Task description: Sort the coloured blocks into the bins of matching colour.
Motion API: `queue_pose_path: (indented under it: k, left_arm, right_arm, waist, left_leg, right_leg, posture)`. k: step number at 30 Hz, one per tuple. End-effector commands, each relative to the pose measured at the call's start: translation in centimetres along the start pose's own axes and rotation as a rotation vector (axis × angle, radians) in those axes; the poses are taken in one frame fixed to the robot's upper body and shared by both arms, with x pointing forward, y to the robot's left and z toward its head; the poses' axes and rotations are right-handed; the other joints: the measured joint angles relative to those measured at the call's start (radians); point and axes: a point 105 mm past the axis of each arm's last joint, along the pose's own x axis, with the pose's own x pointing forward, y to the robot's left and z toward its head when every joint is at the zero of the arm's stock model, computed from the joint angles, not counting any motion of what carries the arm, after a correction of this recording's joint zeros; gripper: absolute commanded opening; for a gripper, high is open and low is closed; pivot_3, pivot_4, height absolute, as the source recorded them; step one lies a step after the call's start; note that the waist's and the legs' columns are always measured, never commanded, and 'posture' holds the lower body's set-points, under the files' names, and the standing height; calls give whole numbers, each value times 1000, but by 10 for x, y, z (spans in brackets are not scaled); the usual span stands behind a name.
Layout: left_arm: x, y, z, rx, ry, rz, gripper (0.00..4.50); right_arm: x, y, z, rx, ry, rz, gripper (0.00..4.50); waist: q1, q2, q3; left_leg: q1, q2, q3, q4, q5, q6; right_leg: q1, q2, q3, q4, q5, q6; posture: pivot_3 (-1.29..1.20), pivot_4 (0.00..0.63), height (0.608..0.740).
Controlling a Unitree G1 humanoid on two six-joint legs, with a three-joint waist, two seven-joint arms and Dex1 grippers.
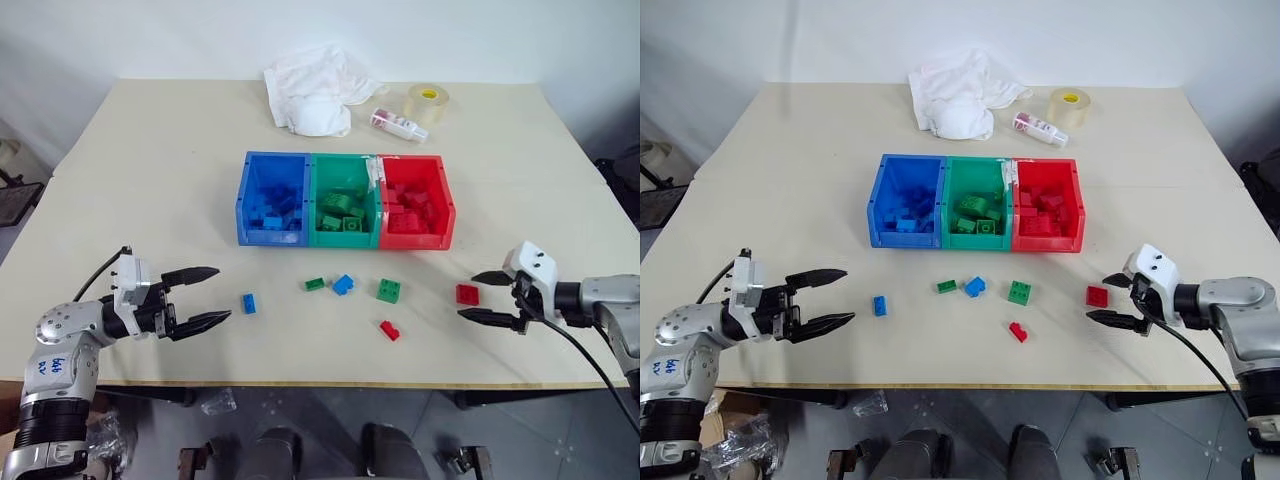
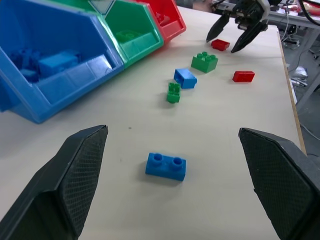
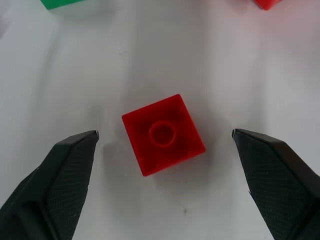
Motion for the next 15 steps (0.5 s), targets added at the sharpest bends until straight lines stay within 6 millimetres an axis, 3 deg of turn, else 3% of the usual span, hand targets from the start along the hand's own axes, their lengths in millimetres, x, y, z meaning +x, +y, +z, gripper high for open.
queue_pose_path:
  k: [1,6,8,10,12,15]
  left_arm:
    - [-1,-2,10,35,-37,4,4500]
    - [3,-4,9,31,-45,-7,4500]
    - [5,-3,9,31,-49,-9,4500]
    - [6,-3,9,32,-55,-9,4500]
    - [7,-3,10,33,-65,0,4500]
    - [9,-4,10,30,-72,6,4500]
  right_arm:
    - [1,1,4,-23,-17,9,3267]
    - [0,5,8,-36,-45,-11,1541]
    - [-1,6,15,-49,-68,-24,1435]
    - [-4,6,35,-77,-122,-48,1435]
    - [-8,-1,75,-113,-238,-105,1435]
    - [-8,-12,111,-145,-319,-155,1435]
  waist:
    - [-2,0,0]
    - [-1,0,0]
    - [-2,0,0]
    - [-2,0,0]
    - [-6,1,1]
    - [-17,3,2]
  left_leg:
    - [0,0,0,0,0,0]
    - [0,0,0,0,0,0]
    - [0,0,0,0,0,0]
    - [0,0,0,0,0,0]
    - [0,0,0,0,0,0]
    - [0,0,1,0,0,0]
  right_leg:
    - [0,0,0,0,0,0]
    - [0,0,0,0,0,0]
    - [0,0,0,0,0,0]
    - [0,0,0,0,0,0]
    - [0,0,0,0,0,0]
    - [-1,0,0,0,0,0]
  posture:
    - [0,150,740]
    - [0,150,740]
    - [0,150,740]
    - [0,150,740]
    - [0,150,740]
    - [0,150,740]
